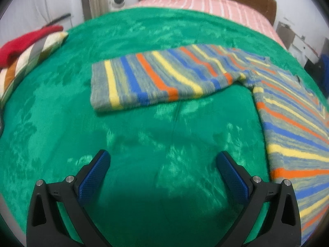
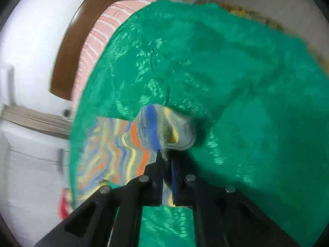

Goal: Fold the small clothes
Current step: 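Reach the right tool to the unfolded sleeve cuff and grasp it, then carry the cuff across the sweater body with the right tool and release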

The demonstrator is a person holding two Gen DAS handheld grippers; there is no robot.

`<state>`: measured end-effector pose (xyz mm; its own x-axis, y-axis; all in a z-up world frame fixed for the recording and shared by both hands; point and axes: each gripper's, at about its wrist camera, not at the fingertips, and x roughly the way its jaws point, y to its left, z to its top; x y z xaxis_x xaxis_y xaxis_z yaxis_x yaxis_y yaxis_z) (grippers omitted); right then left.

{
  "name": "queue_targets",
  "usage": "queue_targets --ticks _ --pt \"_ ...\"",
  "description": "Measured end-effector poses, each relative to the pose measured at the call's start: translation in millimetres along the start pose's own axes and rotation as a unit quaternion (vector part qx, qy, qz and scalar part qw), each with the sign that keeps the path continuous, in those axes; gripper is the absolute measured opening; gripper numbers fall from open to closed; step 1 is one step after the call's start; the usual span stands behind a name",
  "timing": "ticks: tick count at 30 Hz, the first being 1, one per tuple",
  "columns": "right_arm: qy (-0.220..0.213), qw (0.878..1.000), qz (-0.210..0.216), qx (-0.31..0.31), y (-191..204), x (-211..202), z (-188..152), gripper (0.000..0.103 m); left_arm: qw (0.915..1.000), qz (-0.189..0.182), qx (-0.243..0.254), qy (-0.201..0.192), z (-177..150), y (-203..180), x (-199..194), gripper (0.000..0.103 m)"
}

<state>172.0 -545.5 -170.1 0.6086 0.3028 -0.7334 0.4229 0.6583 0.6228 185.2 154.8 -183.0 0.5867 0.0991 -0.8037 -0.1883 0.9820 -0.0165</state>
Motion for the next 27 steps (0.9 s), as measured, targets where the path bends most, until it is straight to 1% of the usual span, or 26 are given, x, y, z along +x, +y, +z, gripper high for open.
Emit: queue_targets --ticks 1,2,3,5,7,8,9,10,12,13,15,16,18,19,20,21,22,23,24,26,27 --pt "-0.007 0.999 -0.036 -0.019 6.9 -3.7 0.3 0.005 1.0000 0.000 0.006 0.002 -1.4 -1.1 -1.0 0.103" --pt "-0.007 0.994 -0.095 -0.047 16.9 -5.9 -1.4 0.005 0.9999 0.001 0.013 -0.003 -4.0 -1.9 -1.9 0.103" --pt "-0.007 0.987 -0.144 -0.075 28.7 -7.1 -3.9 0.005 0.9996 0.002 0.021 -0.016 -8.6 -2.9 -2.5 0.103" --pt "-0.009 0.979 -0.176 -0.105 52.2 -8.1 -8.4 0.005 0.9991 0.003 0.022 -0.036 -13.4 -2.7 -3.1 0.103" --pt "-0.025 0.975 -0.176 -0.135 87.3 -11.5 -10.0 0.005 0.9984 0.005 0.021 -0.052 -17.5 -3.3 -4.3 0.103" --pt "-0.032 0.974 -0.167 -0.148 106.0 -13.7 -10.3 0.005 0.9981 0.006 0.021 -0.057 -18.4 -3.3 -4.7 0.103" --pt "-0.039 0.975 -0.149 -0.160 131.1 -14.8 -10.7 0.005 0.9978 0.005 0.020 -0.063 -19.7 -2.8 -5.3 0.103" --pt "-0.043 0.976 -0.130 -0.172 152.5 -14.5 -11.4 0.005 0.9976 0.004 0.019 -0.066 -20.3 -2.1 -5.6 0.103" --pt "-0.048 0.973 -0.080 -0.210 215.9 -8.0 -16.5 0.005 0.9974 0.000 0.016 -0.070 -20.3 -0.5 -6.0 0.103" --pt "-0.045 0.972 -0.064 -0.221 234.3 -3.1 -19.7 0.005 0.9974 -0.001 0.016 -0.071 -20.1 0.2 -6.1 0.103" --pt "-0.027 0.968 -0.013 -0.248 292.8 19.5 -31.1 0.005 0.9971 -0.004 0.015 -0.075 -20.9 0.9 -6.7 0.103" --pt "-0.017 0.967 0.005 -0.256 314.3 31.3 -35.6 0.005 0.9970 -0.004 0.015 -0.075 -20.8 0.8 -6.7 0.103" --pt "0.006 0.961 0.043 -0.272 360.9 62.7 -56.4 0.006 0.9969 -0.004 0.015 -0.077 -21.5 1.3 -7.1 0.103" --pt "0.020 0.958 0.064 -0.280 380.9 80.3 -69.4 0.007 0.9969 -0.004 0.015 -0.078 -21.6 1.2 -7.0 0.103" --pt "0.030 0.955 0.079 -0.284 388.1 86.0 -85.3 0.009 0.9968 -0.005 0.014 -0.078 -21.9 1.3 -7.2 0.103" --pt "0.050 0.953 0.100 -0.282 400.5 104.3 -98.3 0.018 0.9967 -0.007 0.014 -0.079 -22.4 1.8 -7.6 0.103" --pt "0.070 0.952 0.117 -0.275 405.6 118.5 -107.4 0.040 0.9966 -0.007 0.013 -0.080 -23.3 2.2 -8.0 0.103" --pt "0.090 0.951 0.133 -0.263 405.5 130.2 -115.5 0.053 0.9966 -0.008 0.013 -0.081 -23.7 2.3 -8.1 0.103" --pt "0.098 0.952 0.149 -0.249 403.1 137.0 -122.2 0.063 0.9965 -0.009 0.012 -0.082 -24.0 2.3 -8.3 0.103" --pt "0.096 0.953 0.165 -0.236 393.1 140.4 -129.8 0.063 0.9964 -0.009 0.012 -0.083 -24.5 2.3 -8.5 0.103" --pt "0.098 0.954 0.163 -0.233 384.8 140.6 -131.1 0.063 0.9964 -0.008 0.012 -0.083 -24.6 2.3 -8.5 0.103"
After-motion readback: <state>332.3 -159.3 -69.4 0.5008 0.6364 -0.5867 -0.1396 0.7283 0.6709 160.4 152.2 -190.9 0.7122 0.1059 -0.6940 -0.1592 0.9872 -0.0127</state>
